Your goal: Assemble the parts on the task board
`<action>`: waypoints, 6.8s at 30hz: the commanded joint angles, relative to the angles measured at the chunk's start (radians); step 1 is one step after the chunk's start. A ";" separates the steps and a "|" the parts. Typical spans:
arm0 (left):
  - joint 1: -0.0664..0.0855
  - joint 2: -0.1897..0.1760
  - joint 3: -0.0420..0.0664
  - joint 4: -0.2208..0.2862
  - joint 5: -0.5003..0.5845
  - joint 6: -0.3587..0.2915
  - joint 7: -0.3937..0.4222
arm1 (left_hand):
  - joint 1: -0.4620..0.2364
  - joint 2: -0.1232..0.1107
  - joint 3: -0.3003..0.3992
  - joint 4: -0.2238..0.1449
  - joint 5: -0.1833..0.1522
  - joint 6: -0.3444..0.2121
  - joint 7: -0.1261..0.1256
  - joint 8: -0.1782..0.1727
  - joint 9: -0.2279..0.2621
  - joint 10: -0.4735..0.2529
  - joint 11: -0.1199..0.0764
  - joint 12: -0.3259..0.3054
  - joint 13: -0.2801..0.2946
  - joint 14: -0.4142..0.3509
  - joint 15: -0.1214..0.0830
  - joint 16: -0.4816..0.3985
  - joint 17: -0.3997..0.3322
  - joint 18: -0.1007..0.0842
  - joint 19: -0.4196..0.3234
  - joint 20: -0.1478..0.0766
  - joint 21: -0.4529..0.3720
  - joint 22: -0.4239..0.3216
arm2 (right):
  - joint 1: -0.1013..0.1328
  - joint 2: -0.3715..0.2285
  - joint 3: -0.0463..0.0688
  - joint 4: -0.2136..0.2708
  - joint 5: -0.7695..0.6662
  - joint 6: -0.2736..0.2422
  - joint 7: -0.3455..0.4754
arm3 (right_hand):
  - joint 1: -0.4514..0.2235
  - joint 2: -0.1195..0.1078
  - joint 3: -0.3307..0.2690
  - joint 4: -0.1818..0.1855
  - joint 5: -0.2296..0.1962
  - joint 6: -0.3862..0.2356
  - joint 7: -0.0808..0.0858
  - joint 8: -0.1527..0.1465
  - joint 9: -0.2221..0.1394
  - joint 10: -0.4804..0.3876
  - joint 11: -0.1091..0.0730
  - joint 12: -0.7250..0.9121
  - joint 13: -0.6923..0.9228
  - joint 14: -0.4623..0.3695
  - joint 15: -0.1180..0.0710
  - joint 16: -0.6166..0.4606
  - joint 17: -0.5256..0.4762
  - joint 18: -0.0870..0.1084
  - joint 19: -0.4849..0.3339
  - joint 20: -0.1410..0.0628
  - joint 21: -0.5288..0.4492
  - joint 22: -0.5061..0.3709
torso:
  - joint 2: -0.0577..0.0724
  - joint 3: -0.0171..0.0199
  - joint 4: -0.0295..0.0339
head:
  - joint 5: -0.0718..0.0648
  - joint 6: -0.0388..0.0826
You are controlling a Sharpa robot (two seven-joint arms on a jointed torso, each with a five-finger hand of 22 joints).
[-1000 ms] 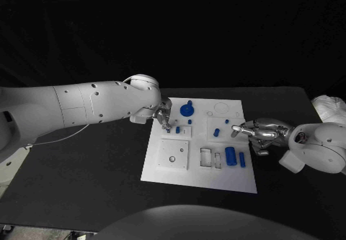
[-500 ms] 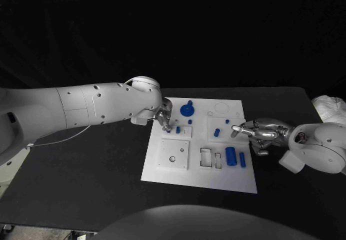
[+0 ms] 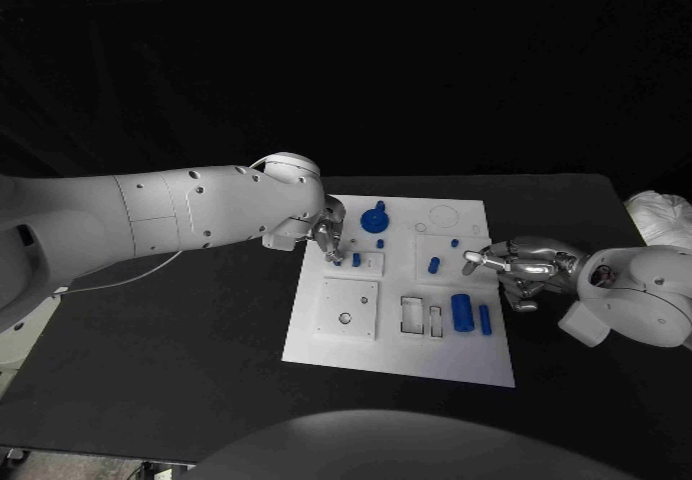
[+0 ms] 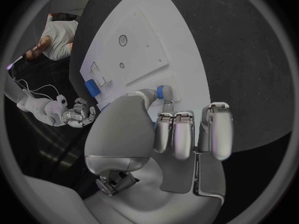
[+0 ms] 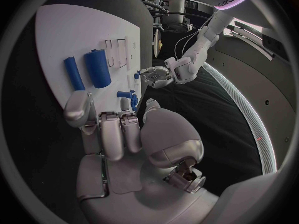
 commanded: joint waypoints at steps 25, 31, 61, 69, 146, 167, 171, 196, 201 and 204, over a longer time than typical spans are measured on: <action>-0.010 0.007 -0.001 -0.002 0.016 0.008 -0.003 | -0.010 0.033 0.110 -0.152 -0.027 -0.009 -0.006 -0.006 0.001 0.106 0.010 0.003 0.263 0.104 0.012 0.002 0.263 0.004 0.038 0.011 -0.017 0.227 | -0.001 0.000 0.000 -0.002 -0.004 0.019 0.001 | 0.007 0.001 0.009 0.000 0.001 0.003 0.003 -0.007 -0.002 0.028 -0.006 -0.006 0.050 0.016 -0.001 -0.005 0.155 0.006 -0.007 -0.002 -0.005 0.122 | 0.000 -0.0003 -0.0006 | 0.001 0.000; -0.011 0.005 -0.001 -0.002 0.022 -0.004 -0.002 | -0.029 0.049 0.064 -0.150 -0.132 -0.028 -0.003 -0.040 -0.016 0.106 0.013 0.003 0.263 0.104 0.016 0.002 0.263 0.005 0.036 0.016 -0.020 0.226 | -0.001 0.001 0.000 -0.003 -0.004 0.019 0.001 | 0.007 0.001 0.010 0.000 0.001 0.004 0.003 -0.007 -0.002 0.027 -0.006 -0.007 0.049 0.016 -0.001 -0.005 0.155 0.006 -0.007 -0.001 -0.006 0.122 | 0.000 -0.0001 -0.0006 | 0.000 0.000; -0.016 0.005 -0.001 -0.005 0.056 -0.022 -0.002 | -0.062 0.078 0.004 -0.115 -0.203 -0.025 -0.004 -0.068 -0.031 0.106 0.015 0.003 0.263 0.104 0.018 0.002 0.263 0.006 0.034 0.018 -0.024 0.225 | -0.002 0.004 0.000 -0.008 -0.003 0.018 0.002 | 0.007 0.003 0.012 0.000 0.002 0.005 0.003 -0.007 -0.002 0.027 -0.005 -0.007 0.049 0.015 -0.001 -0.006 0.155 0.007 -0.009 -0.001 -0.009 0.122 | 0.000 -0.0003 -0.0009 | 0.000 0.000; -0.016 0.005 -0.001 0.001 0.065 -0.033 -0.005 | -0.037 0.080 -0.001 -0.136 -0.197 -0.010 -0.010 -0.064 -0.028 0.106 0.010 0.003 0.263 0.104 0.014 0.002 0.263 0.005 0.037 0.016 -0.019 0.227 | -0.002 0.004 0.000 -0.009 -0.003 0.018 0.001 | 0.007 0.003 0.013 0.000 0.002 0.006 0.004 -0.007 -0.003 0.027 -0.005 -0.007 0.049 0.016 0.000 -0.006 0.155 0.007 -0.009 -0.001 -0.009 0.122 | 0.000 -0.0003 0.0003 | 0.000 0.000; -0.014 -0.091 0.001 0.141 0.129 -0.276 -0.158 | 0.002 0.072 0.009 -0.184 -0.153 0.024 -0.017 -0.052 -0.022 0.106 -0.002 0.003 0.263 0.104 0.000 0.002 0.263 -0.002 0.058 0.002 0.008 0.235 | -0.009 0.005 0.000 -0.017 -0.003 0.026 -0.010 | 0.009 0.003 0.022 0.000 0.005 0.006 0.004 -0.009 -0.004 0.021 -0.004 -0.010 0.045 0.010 0.001 -0.011 0.149 0.009 -0.014 0.000 -0.018 0.119 | 0.000 -0.0005 -0.0015 | 0.004 0.000; -0.017 -0.080 0.000 0.133 0.087 -0.297 -0.124 | 0.003 0.074 0.013 -0.185 -0.172 0.022 -0.016 -0.058 -0.026 0.106 -0.002 0.003 0.263 0.104 -0.001 0.002 0.263 -0.001 0.056 0.000 0.003 0.234 | -0.012 0.007 0.000 -0.017 -0.003 0.027 -0.008 | 0.010 0.003 0.025 -0.001 0.005 0.005 0.005 -0.011 -0.005 0.012 -0.004 -0.016 0.037 0.003 0.001 -0.020 0.139 0.011 -0.021 0.001 -0.029 0.116 | 0.001 -0.0006 0.0003 | 0.004 0.000; -0.019 -0.075 0.000 0.128 0.086 -0.298 -0.118 | 0.002 0.075 0.013 -0.184 -0.176 0.021 -0.016 -0.059 -0.027 0.106 -0.002 0.003 0.263 0.104 -0.001 0.002 0.263 0.000 0.056 0.000 0.002 0.233 | -0.012 0.006 0.000 -0.017 -0.003 0.027 -0.008 | 0.011 0.003 0.025 -0.001 0.005 0.005 0.005 -0.011 -0.005 0.011 -0.004 -0.016 0.036 0.002 0.001 -0.021 0.138 0.011 -0.022 0.001 -0.031 0.115 | 0.001 -0.0001 -0.0004 | 0.005 0.000; -0.022 -0.074 -0.001 0.120 0.084 -0.253 -0.132 | 0.003 0.075 0.013 -0.185 -0.180 0.021 -0.016 -0.060 -0.028 0.106 -0.002 0.003 0.263 0.104 -0.001 0.002 0.263 0.000 0.055 0.000 0.000 0.233 | -0.013 0.004 0.000 -0.015 -0.003 0.025 -0.007 | 0.011 0.003 0.027 0.000 0.005 0.004 0.005 -0.012 -0.006 0.008 -0.004 -0.017 0.034 0.000 0.001 -0.024 0.136 0.012 -0.024 0.001 -0.035 0.114 | 0.001 -0.0009 -0.0009 | 0.005 0.000; -0.023 -0.074 -0.001 0.122 0.082 -0.253 -0.133 | 0.003 0.075 0.013 -0.185 -0.180 0.021 -0.016 -0.060 -0.028 0.106 -0.002 0.003 0.263 0.104 -0.001 0.002 0.263 0.000 0.055 0.000 0.000 0.233 | -0.013 0.005 0.000 -0.016 -0.003 0.025 -0.007 | 0.011 0.003 0.027 0.000 0.005 0.004 0.005 -0.012 -0.006 0.008 -0.004 -0.017 0.034 0.000 0.001 -0.024 0.136 0.012 -0.024 0.001 -0.035 0.114 | 0.000 -0.0009 -0.0007 | 0.004 0.000; -0.024 -0.073 -0.001 0.124 0.081 -0.252 -0.133 | 0.004 0.075 0.014 -0.186 -0.181 0.021 -0.016 -0.061 -0.029 0.106 -0.002 0.003 0.263 0.104 -0.001 0.002 0.263 0.000 0.055 0.000 0.000 0.233 | -0.014 0.005 0.000 -0.016 -0.003 0.025 -0.006 | 0.011 0.003 0.027 0.000 0.005 0.004 0.005 -0.012 -0.006 0.008 -0.004 -0.017 0.034 0.000 0.001 -0.024 0.136 0.012 -0.024 0.001 -0.035 0.114 | 0.001 -0.0005 -0.0002 | 0.005 0.000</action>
